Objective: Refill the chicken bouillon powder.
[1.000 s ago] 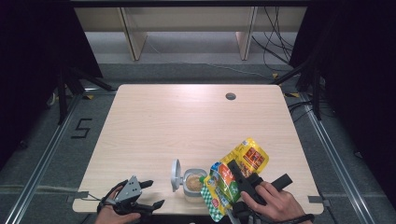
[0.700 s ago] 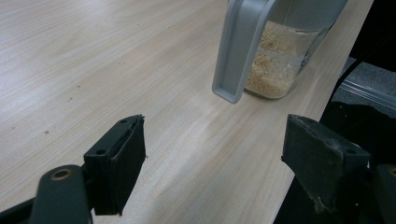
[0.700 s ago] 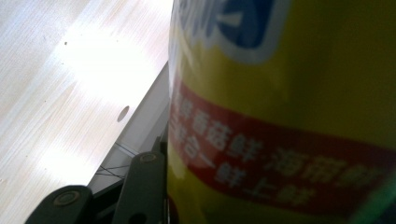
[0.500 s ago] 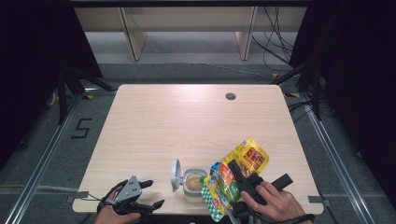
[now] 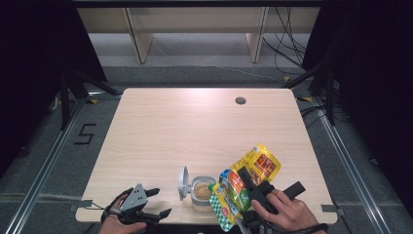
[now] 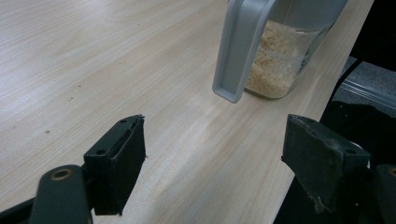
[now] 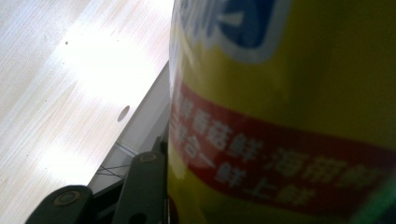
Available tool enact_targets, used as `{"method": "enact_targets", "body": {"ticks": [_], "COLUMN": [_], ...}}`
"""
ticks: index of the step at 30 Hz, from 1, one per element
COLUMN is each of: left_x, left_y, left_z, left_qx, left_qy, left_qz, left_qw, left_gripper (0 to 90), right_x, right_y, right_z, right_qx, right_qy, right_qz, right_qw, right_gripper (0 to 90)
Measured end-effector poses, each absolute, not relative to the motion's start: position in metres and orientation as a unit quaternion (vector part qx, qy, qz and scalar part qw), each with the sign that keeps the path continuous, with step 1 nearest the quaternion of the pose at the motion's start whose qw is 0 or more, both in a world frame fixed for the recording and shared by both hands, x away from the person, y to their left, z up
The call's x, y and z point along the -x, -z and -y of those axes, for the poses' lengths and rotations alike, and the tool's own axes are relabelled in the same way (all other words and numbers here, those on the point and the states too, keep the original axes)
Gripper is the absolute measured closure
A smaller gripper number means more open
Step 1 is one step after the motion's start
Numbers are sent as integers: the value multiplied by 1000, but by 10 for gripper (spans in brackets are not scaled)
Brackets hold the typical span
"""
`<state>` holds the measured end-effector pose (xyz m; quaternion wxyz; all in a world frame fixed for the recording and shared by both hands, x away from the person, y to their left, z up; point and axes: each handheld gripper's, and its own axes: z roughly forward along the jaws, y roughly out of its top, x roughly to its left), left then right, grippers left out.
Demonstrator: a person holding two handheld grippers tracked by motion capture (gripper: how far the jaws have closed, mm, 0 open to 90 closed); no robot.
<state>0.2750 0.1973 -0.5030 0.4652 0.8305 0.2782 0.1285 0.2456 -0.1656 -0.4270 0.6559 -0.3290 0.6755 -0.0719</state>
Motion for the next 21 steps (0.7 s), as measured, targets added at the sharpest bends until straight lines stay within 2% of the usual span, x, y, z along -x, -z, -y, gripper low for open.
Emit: {"method": "enact_targets", "body": {"ticks": [21], "left_x": [-276], "left_y": [503], "left_z": [-198], "left_qx": [-834], "left_qy": [-134], "left_qz": [-271], "left_qw": [461], "left_gripper": [210], "right_x": [-246], "right_y": [427], "right_z": [166], "right_qx": [331], "right_qy": [72], "right_qz": [-675], "right_qw": [655], "right_gripper": [634]}}
